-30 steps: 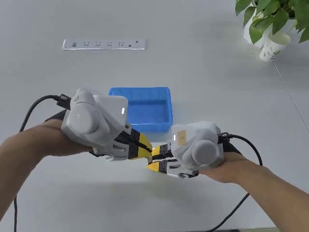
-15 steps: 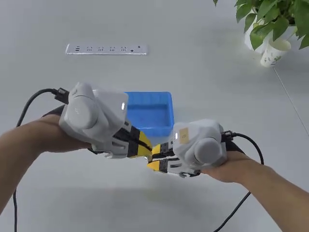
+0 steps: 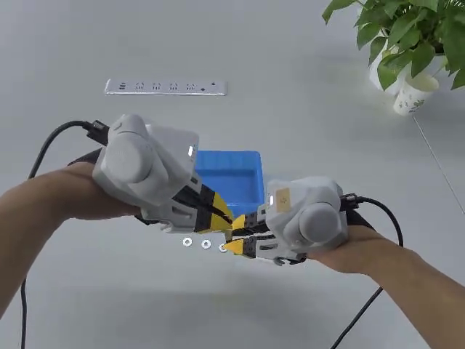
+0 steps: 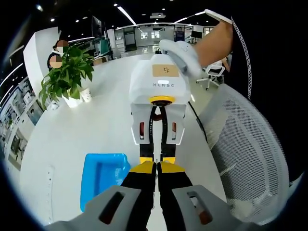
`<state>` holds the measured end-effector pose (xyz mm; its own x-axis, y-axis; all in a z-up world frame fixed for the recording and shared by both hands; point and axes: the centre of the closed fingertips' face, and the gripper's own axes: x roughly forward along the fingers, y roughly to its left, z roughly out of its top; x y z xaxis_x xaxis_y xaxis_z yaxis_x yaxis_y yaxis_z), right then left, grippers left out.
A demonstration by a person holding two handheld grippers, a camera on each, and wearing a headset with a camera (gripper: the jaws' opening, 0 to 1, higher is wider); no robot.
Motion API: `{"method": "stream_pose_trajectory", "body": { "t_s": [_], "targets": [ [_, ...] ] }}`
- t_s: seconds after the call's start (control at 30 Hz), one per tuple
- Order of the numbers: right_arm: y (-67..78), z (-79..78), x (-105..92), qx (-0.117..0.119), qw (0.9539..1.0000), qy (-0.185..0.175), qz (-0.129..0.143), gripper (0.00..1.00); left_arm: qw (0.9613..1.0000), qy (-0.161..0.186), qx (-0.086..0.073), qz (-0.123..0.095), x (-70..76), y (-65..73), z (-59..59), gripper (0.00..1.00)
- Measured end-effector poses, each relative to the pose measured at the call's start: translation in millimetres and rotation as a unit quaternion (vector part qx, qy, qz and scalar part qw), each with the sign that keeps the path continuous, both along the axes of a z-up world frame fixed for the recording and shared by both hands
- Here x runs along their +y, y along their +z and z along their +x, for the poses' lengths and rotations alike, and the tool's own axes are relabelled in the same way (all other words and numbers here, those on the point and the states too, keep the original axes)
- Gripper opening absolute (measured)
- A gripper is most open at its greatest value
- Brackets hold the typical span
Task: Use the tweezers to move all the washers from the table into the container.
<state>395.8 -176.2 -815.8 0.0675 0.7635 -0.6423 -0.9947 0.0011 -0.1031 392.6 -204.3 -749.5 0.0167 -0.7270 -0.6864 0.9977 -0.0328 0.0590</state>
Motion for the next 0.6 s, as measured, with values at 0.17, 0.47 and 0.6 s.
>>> {"method": "stream_pose_trajectory", "body": {
  "t_s": [0.17,0.47,0.6],
  "targets": [
    [6.4,7.9,1.0,-0.005,1.0000,-0.003,0.003,0.09,1.0000,-0.002,-0.004,0.001,0.6,6.2,6.9,0.04],
    [18.5,23.4,3.3,-0.019,0.9997,-0.009,0.008,0.09,0.9999,-0.004,-0.012,0.003,2.8,17.6,20.9,0.04],
    [22.7,31.5,3.4,-0.025,0.9996,-0.009,0.009,0.09,0.9998,-0.004,-0.017,0.003,3.8,21.3,27.6,0.04]
  ]
}}
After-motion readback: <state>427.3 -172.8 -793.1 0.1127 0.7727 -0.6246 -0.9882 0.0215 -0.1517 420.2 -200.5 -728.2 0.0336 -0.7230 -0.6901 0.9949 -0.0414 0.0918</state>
